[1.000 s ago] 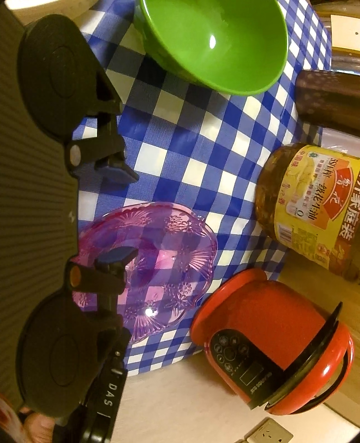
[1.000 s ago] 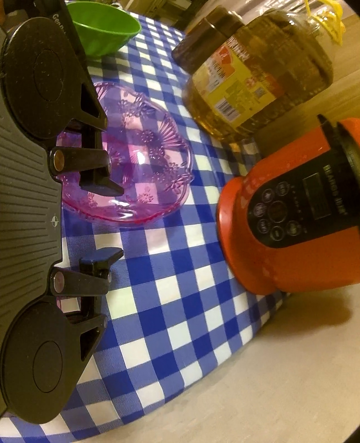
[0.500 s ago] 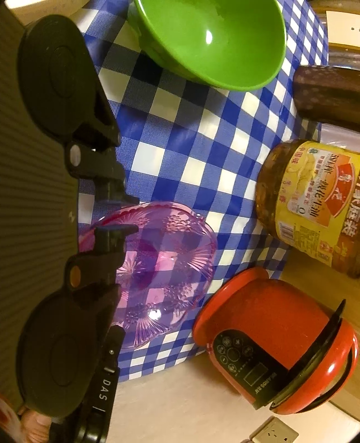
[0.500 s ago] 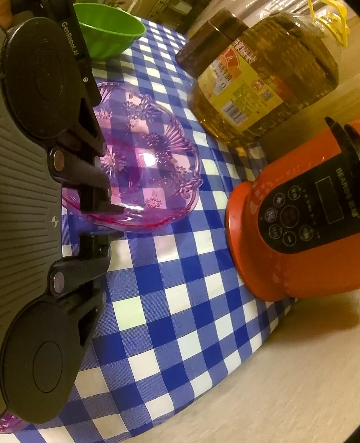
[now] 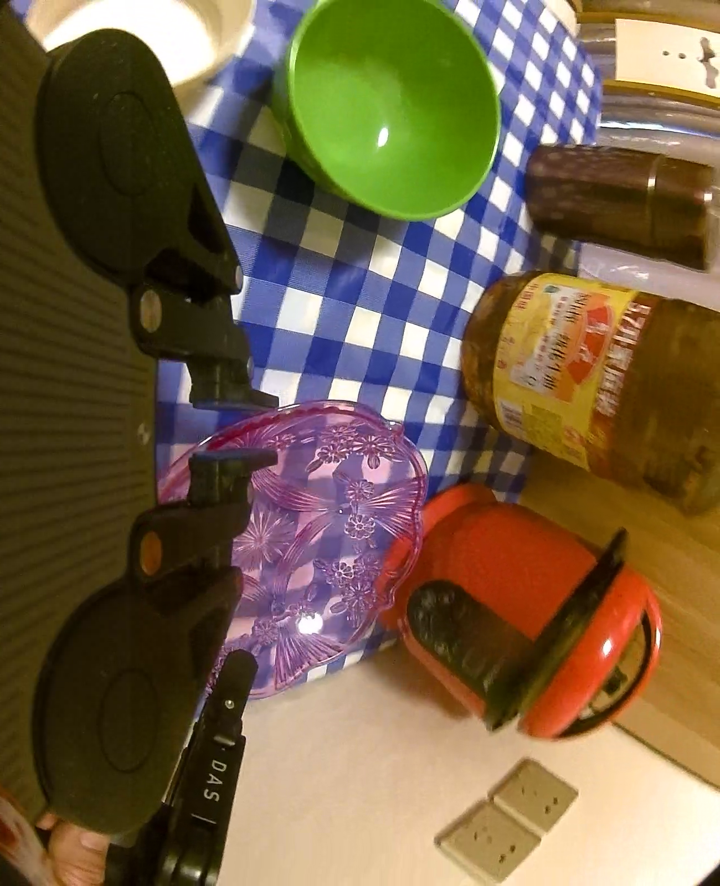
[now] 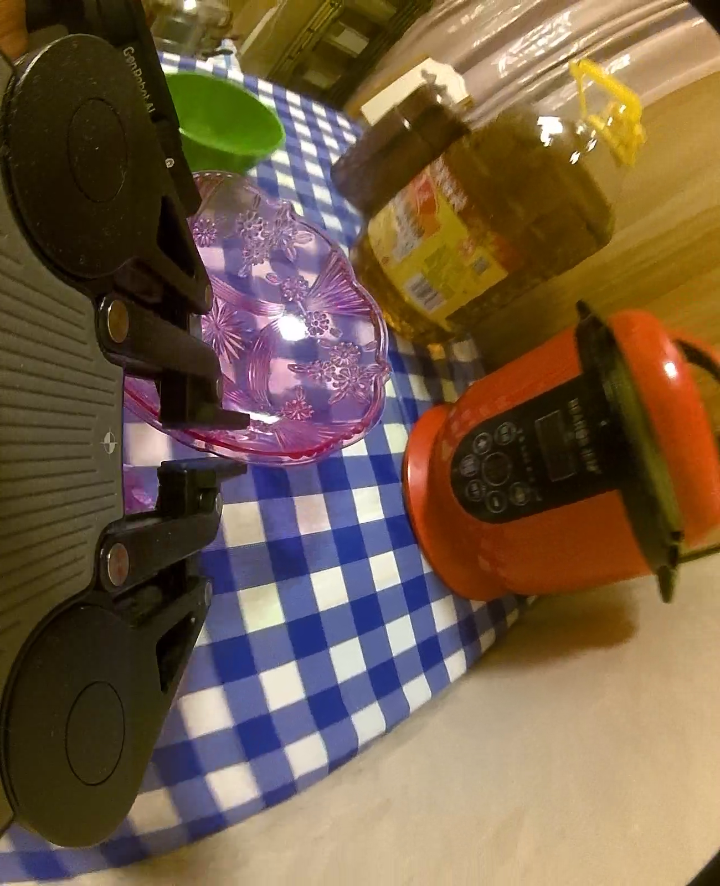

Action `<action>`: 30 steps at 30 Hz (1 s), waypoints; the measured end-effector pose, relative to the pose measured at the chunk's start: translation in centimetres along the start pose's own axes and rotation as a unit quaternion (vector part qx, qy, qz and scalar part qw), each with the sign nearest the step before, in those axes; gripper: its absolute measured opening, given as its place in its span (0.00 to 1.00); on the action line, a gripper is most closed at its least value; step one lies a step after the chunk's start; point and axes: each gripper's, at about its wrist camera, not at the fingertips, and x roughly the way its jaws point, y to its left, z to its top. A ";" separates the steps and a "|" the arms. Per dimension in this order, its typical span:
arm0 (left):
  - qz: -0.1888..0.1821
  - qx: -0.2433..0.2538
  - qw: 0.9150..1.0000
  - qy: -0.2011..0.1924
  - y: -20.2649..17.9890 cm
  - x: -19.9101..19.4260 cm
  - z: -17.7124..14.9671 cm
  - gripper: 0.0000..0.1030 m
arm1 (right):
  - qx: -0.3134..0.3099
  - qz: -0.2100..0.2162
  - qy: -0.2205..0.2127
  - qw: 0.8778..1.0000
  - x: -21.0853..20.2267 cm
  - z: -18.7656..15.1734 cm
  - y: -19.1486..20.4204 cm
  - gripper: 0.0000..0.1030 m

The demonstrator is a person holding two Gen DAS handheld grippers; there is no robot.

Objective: Organize plates and bowls

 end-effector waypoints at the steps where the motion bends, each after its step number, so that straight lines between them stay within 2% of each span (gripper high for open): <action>1: -0.001 0.004 1.000 -0.002 -0.3 -1.0 -0.4 0.11 | 0.002 0.000 -0.003 1.000 -1.0 -0.4 0.1 0.09; 7: -0.012 0.012 1.000 -0.006 -1.8 -6.3 -3.0 0.11 | 0.021 0.008 -0.018 1.000 -7.3 -3.4 0.0 0.10; 16: -0.023 0.030 0.999 -0.014 -4.3 -12.9 -8.2 0.11 | 0.030 -0.002 -0.039 0.999 -15.2 -8.4 -0.2 0.10; 23: -0.027 0.041 0.999 -0.009 -5.3 -15.7 -11.6 0.11 | 0.050 -0.005 -0.052 0.997 -19.6 -11.9 -0.8 0.10; 30: -0.034 0.053 0.998 0.004 -6.0 -17.3 -14.6 0.11 | 0.069 -0.012 -0.048 0.996 -21.9 -15.2 -1.9 0.10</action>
